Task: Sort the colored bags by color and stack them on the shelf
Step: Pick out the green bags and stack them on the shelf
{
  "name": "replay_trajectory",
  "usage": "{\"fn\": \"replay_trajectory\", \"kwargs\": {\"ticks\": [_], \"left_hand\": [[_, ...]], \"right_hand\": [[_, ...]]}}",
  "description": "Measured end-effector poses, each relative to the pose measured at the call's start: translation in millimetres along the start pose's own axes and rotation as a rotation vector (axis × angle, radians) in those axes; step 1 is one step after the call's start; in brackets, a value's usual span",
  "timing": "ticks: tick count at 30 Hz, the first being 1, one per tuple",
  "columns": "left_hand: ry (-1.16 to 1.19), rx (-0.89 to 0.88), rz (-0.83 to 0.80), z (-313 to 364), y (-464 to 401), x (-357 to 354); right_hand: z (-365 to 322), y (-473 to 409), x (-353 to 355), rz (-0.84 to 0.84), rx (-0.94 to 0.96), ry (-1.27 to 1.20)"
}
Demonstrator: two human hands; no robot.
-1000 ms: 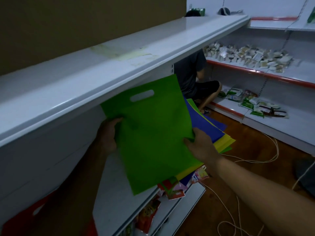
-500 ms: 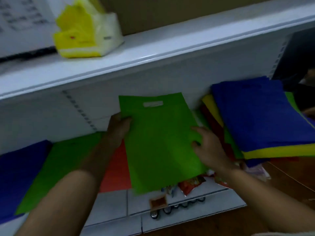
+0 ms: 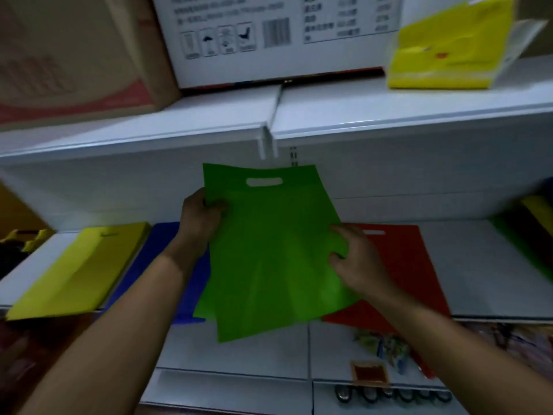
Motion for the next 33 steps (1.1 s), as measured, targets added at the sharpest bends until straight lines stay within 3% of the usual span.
{"fn": "replay_trajectory", "kwargs": {"ticks": [7,12,15,18,22,27,33], "left_hand": [[0.11,0.004,0.075,-46.5,-39.1,136.6],[0.153,0.114,0.066,-81.5,-44.4,172.7],[0.056,0.063,0.053,-89.8,-48.2,162.4],[-0.188,0.072,0.122,-95.6,-57.9,139.3],[-0.465,0.04,0.072,-100.8,-73.1,84.5],[-0.538,0.112,-0.134,-124.2,-77.6,5.6],[-0.506,0.172,-0.236,-157.0,-115.2,-40.8]], "right_hand": [[-80.1,-32.3,-122.8,-0.127,-0.012,-0.086],[-93.1,-39.4,-157.8,-0.167,-0.031,-0.099],[-85.1,-36.6,-160.3,-0.161,-0.058,-0.1],[-63.1,-27.3,-151.4,-0.166,-0.102,-0.071],[-20.3,-11.5,-132.5,-0.179,-0.193,-0.038],[22.7,6.9,-134.0,-0.263,-0.298,0.032],[49.4,3.4,-141.7,-0.363,-0.243,0.317]]}}
Point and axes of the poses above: each hand's wrist, its own y-axis away from the middle knuckle, its own x-axis out of the back of the hand, z = x × y, the point moved 8 cm from there along -y, towards the middle knuckle, and after that the axes turned 14 degrees about x, right-handed, at the moved point
